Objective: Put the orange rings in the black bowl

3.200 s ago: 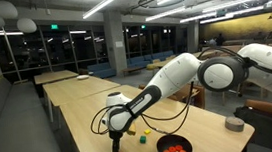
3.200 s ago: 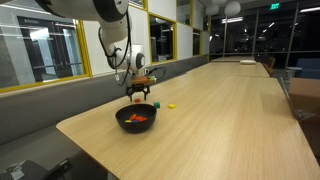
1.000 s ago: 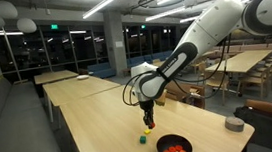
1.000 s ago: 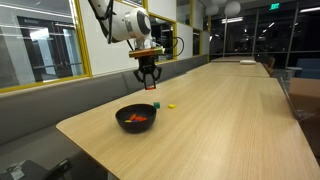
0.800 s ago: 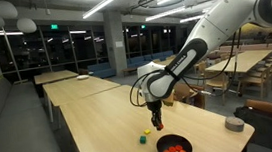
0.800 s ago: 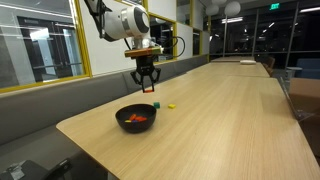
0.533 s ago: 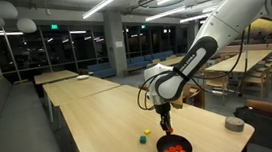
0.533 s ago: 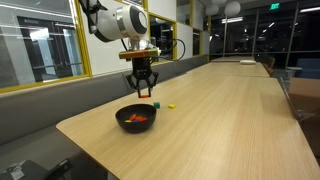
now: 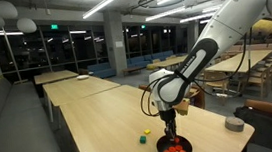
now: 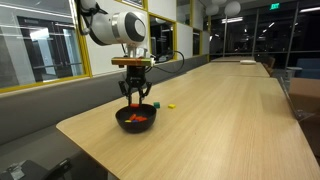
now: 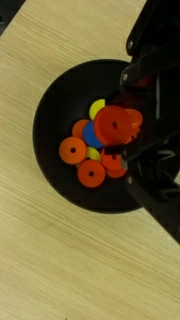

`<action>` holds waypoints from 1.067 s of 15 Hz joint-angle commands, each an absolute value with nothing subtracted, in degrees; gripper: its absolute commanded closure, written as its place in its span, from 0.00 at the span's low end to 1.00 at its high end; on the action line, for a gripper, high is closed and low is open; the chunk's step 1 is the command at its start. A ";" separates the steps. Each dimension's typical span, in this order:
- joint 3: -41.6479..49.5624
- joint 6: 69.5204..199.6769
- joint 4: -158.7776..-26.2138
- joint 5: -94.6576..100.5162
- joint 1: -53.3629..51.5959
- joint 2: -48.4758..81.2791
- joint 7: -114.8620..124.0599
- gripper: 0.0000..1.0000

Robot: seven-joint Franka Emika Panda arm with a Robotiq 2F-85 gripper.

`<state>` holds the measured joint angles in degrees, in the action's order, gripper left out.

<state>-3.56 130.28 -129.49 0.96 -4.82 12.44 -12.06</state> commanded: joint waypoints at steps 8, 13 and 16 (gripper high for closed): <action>-4.29 131.77 -130.86 -3.85 -2.29 10.02 -14.43 0.00; -3.69 128.21 -133.69 -1.94 -2.56 -0.28 -13.60 0.00; -3.19 124.05 -136.25 -2.09 -2.59 -8.73 -14.34 0.00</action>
<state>-3.55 127.46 -131.37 -2.65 -2.87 1.64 -14.01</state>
